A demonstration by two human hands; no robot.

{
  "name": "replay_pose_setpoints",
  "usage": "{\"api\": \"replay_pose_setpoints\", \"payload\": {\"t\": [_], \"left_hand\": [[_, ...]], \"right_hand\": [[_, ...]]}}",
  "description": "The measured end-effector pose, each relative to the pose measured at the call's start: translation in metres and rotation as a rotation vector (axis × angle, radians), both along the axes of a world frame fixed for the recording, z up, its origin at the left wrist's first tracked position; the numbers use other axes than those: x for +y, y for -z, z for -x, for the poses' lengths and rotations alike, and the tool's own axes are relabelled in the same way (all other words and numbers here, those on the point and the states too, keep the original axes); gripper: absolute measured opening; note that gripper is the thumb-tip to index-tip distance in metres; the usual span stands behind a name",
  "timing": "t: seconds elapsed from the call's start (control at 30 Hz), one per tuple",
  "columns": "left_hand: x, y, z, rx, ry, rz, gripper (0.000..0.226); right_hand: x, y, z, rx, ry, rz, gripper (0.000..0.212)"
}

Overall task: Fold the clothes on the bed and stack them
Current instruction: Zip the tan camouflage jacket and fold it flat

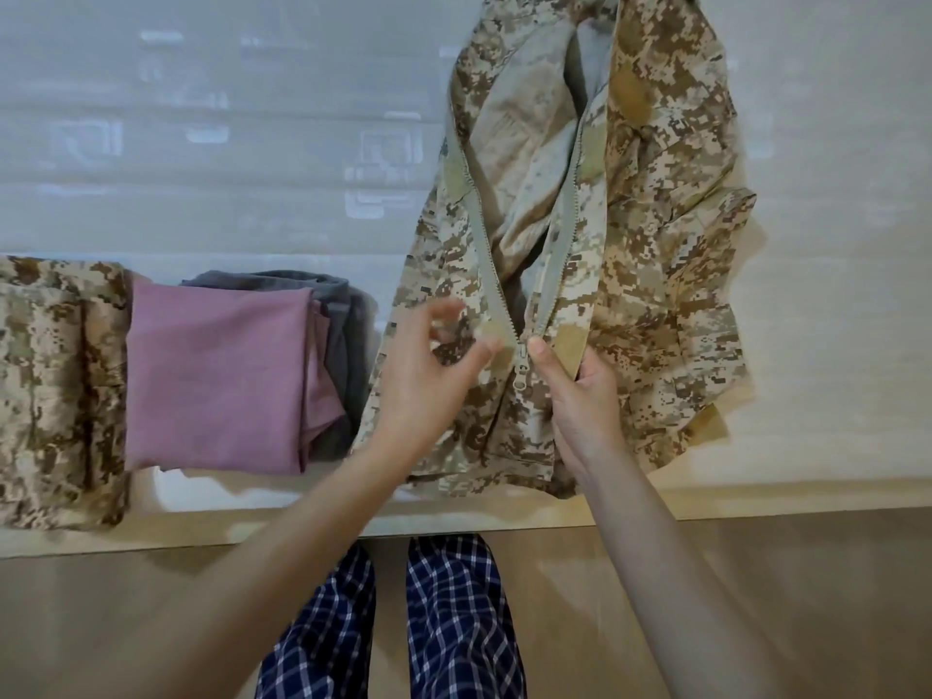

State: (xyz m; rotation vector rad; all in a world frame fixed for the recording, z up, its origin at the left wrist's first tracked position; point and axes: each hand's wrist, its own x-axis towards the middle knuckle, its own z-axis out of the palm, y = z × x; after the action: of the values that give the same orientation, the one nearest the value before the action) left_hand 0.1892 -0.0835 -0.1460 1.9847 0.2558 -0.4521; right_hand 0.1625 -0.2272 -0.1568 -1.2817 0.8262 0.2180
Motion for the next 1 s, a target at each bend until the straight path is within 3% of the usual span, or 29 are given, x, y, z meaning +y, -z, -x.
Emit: {"api": "replay_pose_setpoints", "payload": {"t": [0.1,0.17,0.27,0.4,0.5,0.57,0.67,0.77,0.83,1.0], "left_hand": [[-0.007,0.006,0.030,0.314,-0.040,0.263,0.034],[-0.012,0.010,0.037,0.331,-0.078,0.362,0.015],[-0.016,0.015,0.034,0.331,-0.189,0.422,0.011],[-0.009,0.018,0.028,0.308,-0.154,0.346,0.003],[-0.005,0.018,0.029,0.291,-0.111,0.232,0.005],[-0.006,0.017,0.031,0.281,-0.106,0.208,0.007],[-0.010,0.017,0.034,0.254,-0.100,0.189,0.006],[-0.011,0.017,0.036,0.223,-0.093,0.196,0.004],[-0.009,0.018,0.036,0.214,-0.078,0.184,0.006],[-0.009,0.017,0.037,0.166,-0.085,0.066,0.007]], "right_hand": [[0.001,0.002,0.001,0.068,0.010,-0.007,0.020],[0.006,0.001,-0.001,0.089,0.030,-0.031,0.020],[0.016,0.000,-0.005,0.088,0.098,-0.048,0.022],[0.016,-0.001,-0.007,0.144,0.059,-0.005,0.023],[0.007,-0.007,0.004,0.159,-0.015,0.395,0.022],[0.005,-0.018,0.014,0.019,-0.044,0.724,0.016],[0.010,-0.028,0.016,-0.070,-0.319,0.889,0.009],[0.015,-0.029,0.003,0.175,-0.647,0.893,0.025],[0.015,-0.029,-0.008,0.299,-0.718,0.779,0.026],[0.008,-0.033,-0.021,0.439,-0.485,0.247,0.023]]}}
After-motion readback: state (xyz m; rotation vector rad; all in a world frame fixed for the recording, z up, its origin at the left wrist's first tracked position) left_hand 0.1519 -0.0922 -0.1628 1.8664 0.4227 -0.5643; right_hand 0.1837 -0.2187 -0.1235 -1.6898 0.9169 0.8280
